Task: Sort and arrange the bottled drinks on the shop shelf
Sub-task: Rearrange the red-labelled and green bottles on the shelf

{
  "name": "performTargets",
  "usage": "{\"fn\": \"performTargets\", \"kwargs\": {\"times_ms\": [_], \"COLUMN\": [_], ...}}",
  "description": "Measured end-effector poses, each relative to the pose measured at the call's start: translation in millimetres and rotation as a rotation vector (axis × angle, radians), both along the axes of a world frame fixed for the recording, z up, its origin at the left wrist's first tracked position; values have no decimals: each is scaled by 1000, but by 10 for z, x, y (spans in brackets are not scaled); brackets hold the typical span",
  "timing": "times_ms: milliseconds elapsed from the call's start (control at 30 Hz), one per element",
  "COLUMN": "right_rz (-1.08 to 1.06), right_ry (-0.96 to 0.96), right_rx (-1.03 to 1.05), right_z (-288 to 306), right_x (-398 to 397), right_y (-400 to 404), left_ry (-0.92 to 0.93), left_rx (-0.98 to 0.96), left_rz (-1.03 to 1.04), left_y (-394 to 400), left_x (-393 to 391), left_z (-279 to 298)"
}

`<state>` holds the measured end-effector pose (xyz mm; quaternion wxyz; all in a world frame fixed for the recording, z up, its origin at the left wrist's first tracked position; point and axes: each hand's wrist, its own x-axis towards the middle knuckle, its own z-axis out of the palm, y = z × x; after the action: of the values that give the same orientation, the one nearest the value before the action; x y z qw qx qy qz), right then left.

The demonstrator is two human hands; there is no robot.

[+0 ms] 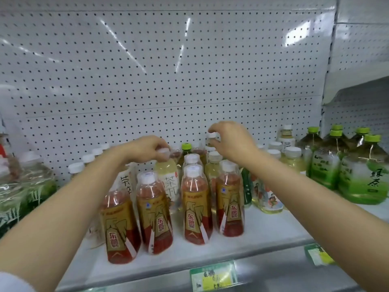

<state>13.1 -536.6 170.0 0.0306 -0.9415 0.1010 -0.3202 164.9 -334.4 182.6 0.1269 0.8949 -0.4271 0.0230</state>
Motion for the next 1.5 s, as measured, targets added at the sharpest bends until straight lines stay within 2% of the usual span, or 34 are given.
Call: {"fn": "performTargets", "kwargs": {"times_ms": [200, 300, 400, 633, 700, 833, 933, 1033, 1300, 1400, 1500], "right_rz": [-37, -14, -10, 86, 142, 328, 423, 443, 343, 268, 228], "right_ry": [531, 580, 445, 113, -47, -460, -658, -732, -679, -643, -628], "right_rx": [151, 227, 390, 512, 551, 831, 896, 864, 752, 656, 668], "right_z": [81, -70, -148, -6, 143, 492, 700, 714, 195, -39, -308], "right_x": [496, 613, 619, 446, 337, 42, -287, -592, -1225, -1397, -1491], "right_y": [-254, -290, -302, -359, -411, -479, -446, -411, -678, -897, -1192], "left_ry": [88, 125, 113, 56, 35, 17, 41, 109, 304, 295, 280], "left_rx": [-383, -546, -706, -1072, -1186, -1425, -1567, -1594, -1456, -1380, -1288], "left_rz": [86, 94, 103, 80, 44, -66, -202, -259, -342, -307, -257], "left_y": [236, 257, 237, 173, 123, -20, -122, -241, -1005, -1403, -1795], "left_x": [-23, -65, -109, -243, -352, -672, -899, -1113, -1700, -1862, -1945], "left_z": [239, 283, 287, 451, 565, 737, 786, 758, 210, -68, -394]}}
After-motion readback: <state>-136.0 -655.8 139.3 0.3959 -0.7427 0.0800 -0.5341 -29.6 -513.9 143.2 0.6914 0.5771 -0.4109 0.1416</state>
